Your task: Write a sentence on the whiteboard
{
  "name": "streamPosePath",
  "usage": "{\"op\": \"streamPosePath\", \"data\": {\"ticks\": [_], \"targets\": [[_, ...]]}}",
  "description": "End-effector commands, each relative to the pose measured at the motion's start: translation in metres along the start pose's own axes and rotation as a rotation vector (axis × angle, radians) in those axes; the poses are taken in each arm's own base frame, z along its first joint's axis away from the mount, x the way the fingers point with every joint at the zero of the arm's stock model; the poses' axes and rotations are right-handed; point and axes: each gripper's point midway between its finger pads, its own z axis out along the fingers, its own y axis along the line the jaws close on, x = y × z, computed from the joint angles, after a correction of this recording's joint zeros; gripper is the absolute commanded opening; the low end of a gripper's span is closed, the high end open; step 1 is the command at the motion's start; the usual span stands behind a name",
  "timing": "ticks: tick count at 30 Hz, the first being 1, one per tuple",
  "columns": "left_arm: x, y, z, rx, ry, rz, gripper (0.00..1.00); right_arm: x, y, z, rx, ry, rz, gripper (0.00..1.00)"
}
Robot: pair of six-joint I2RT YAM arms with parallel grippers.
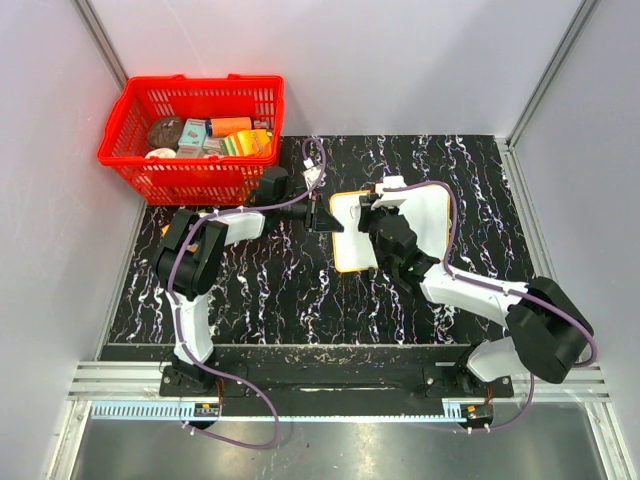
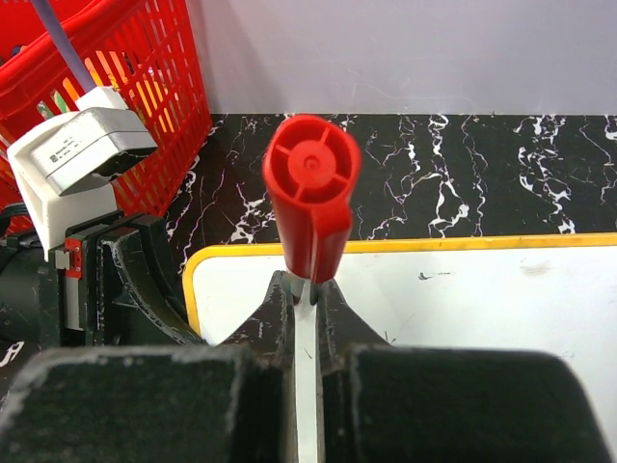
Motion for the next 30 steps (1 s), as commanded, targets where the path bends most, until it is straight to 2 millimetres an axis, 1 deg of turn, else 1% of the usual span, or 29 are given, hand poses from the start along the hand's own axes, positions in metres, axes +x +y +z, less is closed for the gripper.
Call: {"op": "streamPosePath", "data": {"ticks": [1, 20, 30], "targets": [[0.037, 0.016, 0.01, -0.03, 0.076, 0.013, 0.0, -0.015, 0.002, 0.008, 0.01, -0.041, 0.049, 0.0], [0.037, 0.016, 0.011, -0.032, 0.082, 0.012, 0.0, 0.006, 0.005, 0.001, -0.017, 0.031, 0.072, 0.0], [0.038, 0.017, 0.011, -0.035, 0.086, 0.012, 0.0, 0.01, 0.002, 0.0, -0.012, 0.043, 0.071, 0.0]]}}
